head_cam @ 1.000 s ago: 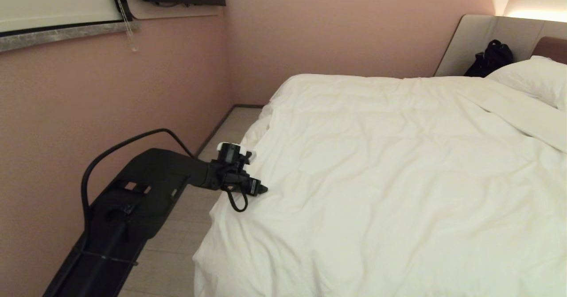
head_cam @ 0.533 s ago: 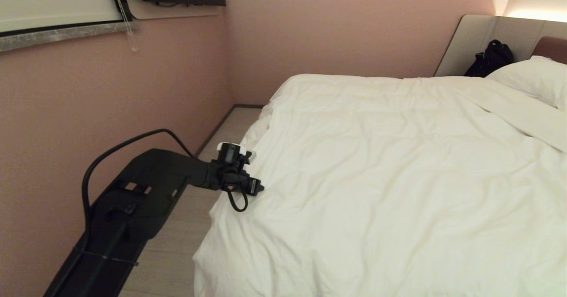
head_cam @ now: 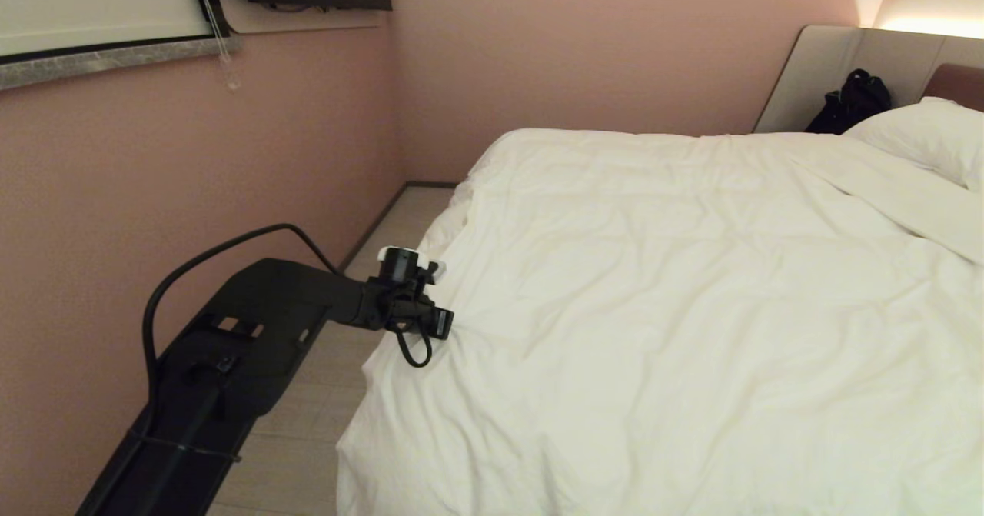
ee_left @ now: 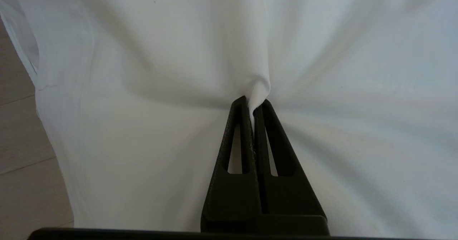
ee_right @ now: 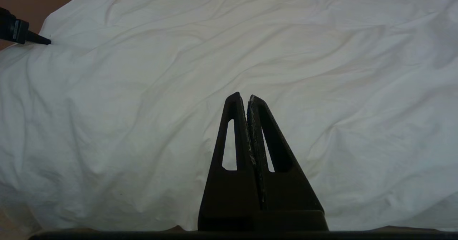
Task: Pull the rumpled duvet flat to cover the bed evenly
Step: Flatten the corners of the folded blanket
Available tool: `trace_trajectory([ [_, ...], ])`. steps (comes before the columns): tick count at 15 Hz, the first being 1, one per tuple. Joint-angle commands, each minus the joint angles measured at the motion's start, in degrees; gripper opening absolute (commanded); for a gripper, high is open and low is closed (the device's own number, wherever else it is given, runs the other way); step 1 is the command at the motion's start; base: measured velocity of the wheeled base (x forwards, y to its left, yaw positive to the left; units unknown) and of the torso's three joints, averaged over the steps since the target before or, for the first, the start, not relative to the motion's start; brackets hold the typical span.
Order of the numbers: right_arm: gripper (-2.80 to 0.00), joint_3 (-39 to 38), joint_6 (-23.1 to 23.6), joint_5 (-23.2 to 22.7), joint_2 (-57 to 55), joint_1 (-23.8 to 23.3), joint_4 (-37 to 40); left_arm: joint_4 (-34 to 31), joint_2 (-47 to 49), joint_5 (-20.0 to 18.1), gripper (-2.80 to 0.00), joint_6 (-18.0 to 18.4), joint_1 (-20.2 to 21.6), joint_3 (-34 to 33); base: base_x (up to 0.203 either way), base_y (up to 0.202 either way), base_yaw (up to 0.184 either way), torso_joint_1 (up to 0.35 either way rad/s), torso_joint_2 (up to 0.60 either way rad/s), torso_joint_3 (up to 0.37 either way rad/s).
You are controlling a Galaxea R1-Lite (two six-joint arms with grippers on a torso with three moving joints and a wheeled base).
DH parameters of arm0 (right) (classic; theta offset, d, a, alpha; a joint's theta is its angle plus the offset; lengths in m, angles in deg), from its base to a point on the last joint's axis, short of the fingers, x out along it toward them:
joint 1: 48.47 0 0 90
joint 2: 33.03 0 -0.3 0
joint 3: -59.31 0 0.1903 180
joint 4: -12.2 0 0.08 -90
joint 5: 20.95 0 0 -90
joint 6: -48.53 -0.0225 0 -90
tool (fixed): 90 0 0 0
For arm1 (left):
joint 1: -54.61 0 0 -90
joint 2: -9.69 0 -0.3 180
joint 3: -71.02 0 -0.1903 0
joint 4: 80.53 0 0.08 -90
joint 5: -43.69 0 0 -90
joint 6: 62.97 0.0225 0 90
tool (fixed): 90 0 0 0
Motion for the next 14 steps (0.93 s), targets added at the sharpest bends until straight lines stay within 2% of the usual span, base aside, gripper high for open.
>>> trace_trajectory([
  [1, -2.8, -0.02, -0.02, 0.04, 0.02, 0.02, 0.0, 0.03, -0.31, 0.02, -2.8, -0.05, 0.03, -0.09, 0.0, 0.0, 0.0, 0.0, 0.0, 0.0],
  [4, -2.8, 0.04, -0.02, 0.01, 0.02, 0.02, 0.0, -0.32, -1.12, 0.78, -2.8, -0.8, 0.14, -0.28, 0.0, 0.0, 0.0, 0.0, 0.0, 0.0],
  [5, -2.8, -0.03, -0.02, -0.05, 0.02, 0.02, 0.0, -0.27, -2.07, 1.76, -2.8, -2.15, 0.56, -0.65, 0.0, 0.0, 0.0, 0.0, 0.0, 0.0],
  [7, -2.8, -0.03, -0.02, -0.05, 0.02, 0.02, 0.0, -0.34, -2.9, 4.02, -2.8, -4.46, 2.62, -0.76, 0.0, 0.0, 0.0, 0.0, 0.0, 0.0],
  [10, -2.8, -0.01, -0.02, -0.05, 0.02, 0.02, 0.0, -0.42, -3.13, 6.47, -2.8, -4.83, 5.23, -0.89, 0.0, 0.0, 0.0, 0.0, 0.0, 0.0],
  [14, -2.8, -0.03, -0.02, 0.03, 0.02, 0.02, 0.0, -0.1, -4.09, 6.64, -2.8, -5.92, 6.63, -3.98, 0.0, 0.0, 0.0, 0.0, 0.0, 0.0],
])
